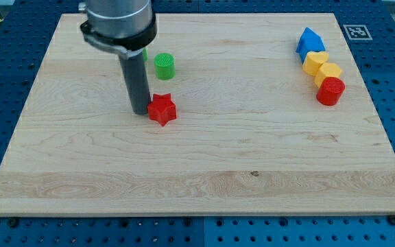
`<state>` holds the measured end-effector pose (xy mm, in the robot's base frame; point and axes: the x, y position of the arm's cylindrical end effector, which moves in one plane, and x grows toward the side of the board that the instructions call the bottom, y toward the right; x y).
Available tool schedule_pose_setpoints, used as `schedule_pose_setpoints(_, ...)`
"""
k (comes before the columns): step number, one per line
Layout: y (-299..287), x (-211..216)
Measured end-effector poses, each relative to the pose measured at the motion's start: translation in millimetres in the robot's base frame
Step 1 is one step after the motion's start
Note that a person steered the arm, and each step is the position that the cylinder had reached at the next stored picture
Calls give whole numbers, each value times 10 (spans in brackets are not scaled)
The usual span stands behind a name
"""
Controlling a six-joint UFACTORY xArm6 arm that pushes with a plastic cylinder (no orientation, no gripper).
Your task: Push red star closer to the red circle
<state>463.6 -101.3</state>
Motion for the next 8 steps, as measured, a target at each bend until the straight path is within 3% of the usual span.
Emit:
schedule_pose_setpoints(1, 165, 311)
schedule_pose_setpoints(2, 499, 273)
schedule_pose_setpoints(5, -349, -161)
schedule_pose_setpoints(8, 687, -242)
